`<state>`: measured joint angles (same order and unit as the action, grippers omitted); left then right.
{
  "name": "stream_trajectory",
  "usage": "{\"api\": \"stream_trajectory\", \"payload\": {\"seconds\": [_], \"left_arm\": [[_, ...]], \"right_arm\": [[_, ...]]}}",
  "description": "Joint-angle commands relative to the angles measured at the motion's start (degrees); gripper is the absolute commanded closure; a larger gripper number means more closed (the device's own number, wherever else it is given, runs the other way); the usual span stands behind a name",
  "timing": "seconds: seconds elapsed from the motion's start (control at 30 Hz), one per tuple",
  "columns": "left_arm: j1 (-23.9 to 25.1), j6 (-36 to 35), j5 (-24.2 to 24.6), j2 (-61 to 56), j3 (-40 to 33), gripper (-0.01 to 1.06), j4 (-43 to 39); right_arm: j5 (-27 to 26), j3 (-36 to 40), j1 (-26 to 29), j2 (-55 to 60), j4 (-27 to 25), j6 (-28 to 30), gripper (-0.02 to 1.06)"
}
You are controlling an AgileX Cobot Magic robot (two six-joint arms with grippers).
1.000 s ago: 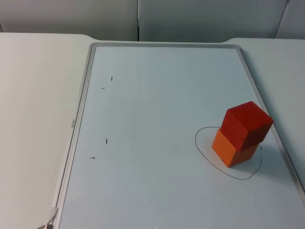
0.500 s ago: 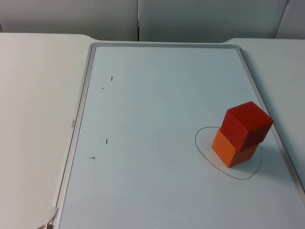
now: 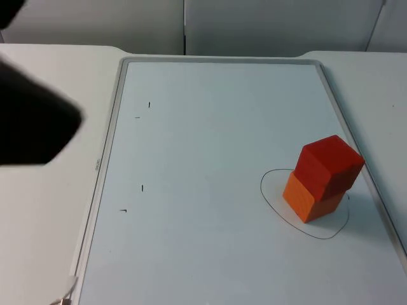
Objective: Pick up one cube with the left hand and another cube with the right hand. First place the cube in the right hand at the target position, then stack the cube in the left hand on top.
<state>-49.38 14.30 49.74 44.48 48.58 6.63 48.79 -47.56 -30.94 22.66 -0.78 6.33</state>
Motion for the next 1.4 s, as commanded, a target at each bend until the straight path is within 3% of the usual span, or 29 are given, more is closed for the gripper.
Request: {"api": "stream_trajectory", "payload": {"seconds": [0.0,0.13,0.43,0.57,0.73,0.87,1.37], "left_arm": [[-0.35,-1.8,-1.43,-5.46,-2.69,0.14,0.19],[-0.35,-3.91,1.03,-22.21,-7.4,0.14,-0.59],[-0.35,-12.42,9.58,-44.48,-11.81,0.14,-4.16],[-0.09,-14.74,15.09,-44.48,-13.73,0.14,-6.11],[0.21,-15.0,12.63,-44.34,-19.05,0.14,-6.99],[0.45,-15.37,12.7,-44.48,-18.85,0.14,-8.39],[0.45,-15.75,12.08,-44.48,-19.28,0.14,-8.72]], "right_arm": [[-1.46,1.95,-0.2,-1.92,-1.31,0.5,0.22],[-1.22,6.5,-0.2,-8.53,-4.89,2.73,0.22],[3.23,12.2,-0.2,-17.9,-5.61,2.73,0.22],[4.85,12.93,-0.2,-21.51,-5.77,2.73,0.22],[7.68,12.88,-0.33,-22.66,-5.54,2.66,0.22],[10.42,13.25,-0.33,-22.66,-5.94,2.66,0.22],[12.68,17.61,-0.33,-22.66,-8.32,3.0,0.22]]}}
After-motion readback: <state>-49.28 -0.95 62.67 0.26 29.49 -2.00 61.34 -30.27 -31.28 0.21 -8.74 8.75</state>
